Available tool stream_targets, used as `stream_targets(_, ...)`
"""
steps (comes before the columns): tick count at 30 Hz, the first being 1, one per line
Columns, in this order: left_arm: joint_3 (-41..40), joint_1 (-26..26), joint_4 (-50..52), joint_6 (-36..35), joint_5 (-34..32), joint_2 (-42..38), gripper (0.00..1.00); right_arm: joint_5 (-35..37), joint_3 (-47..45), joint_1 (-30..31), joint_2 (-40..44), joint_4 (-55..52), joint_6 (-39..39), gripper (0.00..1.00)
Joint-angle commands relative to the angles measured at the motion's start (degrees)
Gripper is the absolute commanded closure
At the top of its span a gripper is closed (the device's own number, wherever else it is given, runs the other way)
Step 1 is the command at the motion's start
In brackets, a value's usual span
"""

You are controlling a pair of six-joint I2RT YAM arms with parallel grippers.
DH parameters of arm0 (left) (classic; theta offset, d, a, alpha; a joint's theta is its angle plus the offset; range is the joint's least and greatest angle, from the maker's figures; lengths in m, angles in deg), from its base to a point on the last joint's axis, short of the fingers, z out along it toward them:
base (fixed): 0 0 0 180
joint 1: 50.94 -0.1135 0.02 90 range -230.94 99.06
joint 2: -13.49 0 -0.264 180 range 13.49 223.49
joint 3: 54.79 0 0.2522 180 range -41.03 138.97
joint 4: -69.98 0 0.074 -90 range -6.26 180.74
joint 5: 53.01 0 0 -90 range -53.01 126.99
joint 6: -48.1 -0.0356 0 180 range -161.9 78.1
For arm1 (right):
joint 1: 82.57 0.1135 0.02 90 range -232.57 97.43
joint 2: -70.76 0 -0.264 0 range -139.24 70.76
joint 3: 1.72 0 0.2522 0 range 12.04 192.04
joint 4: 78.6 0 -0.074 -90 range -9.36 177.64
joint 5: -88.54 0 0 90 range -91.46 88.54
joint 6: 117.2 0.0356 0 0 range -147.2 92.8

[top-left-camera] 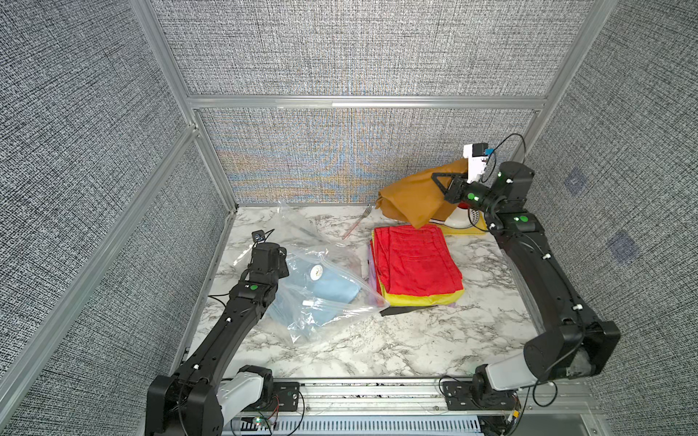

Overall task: Take the trousers out of the vacuum bag
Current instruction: Place the trousers at the center of the board.

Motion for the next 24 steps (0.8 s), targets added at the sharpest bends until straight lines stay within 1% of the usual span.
stream_targets(1,0.42,-0.36,0.25,0.01,-1.42,-0.36,1.00,-5.84,2.03,-0.63,-2.24,10.35,0.74,1.00)
stream_targets(9,-0.37,-0.72,0.60,-0.28,-1.84,-1.56,1.00,-10.45,2.57,-1.30,-7.01,14.33,1.83,1.00)
stream_targets(15,-0.42,-0.90,0.69,-0.40,-1.84,-2.00,1.00,-12.12,2.75,-2.08,-9.38,13.79,1.24,1.00)
stream_targets(19,-0.49,-0.91,0.78,-0.55,-1.92,-2.19,1.00,-13.27,0.28,-2.93,-8.87,13.48,0.79,1.00)
stream_targets(24,-0.24,-1.00,0.69,-0.57,-1.59,-2.01,1.00,-12.98,-4.95,-3.60,-5.54,13.29,0.01,1.00)
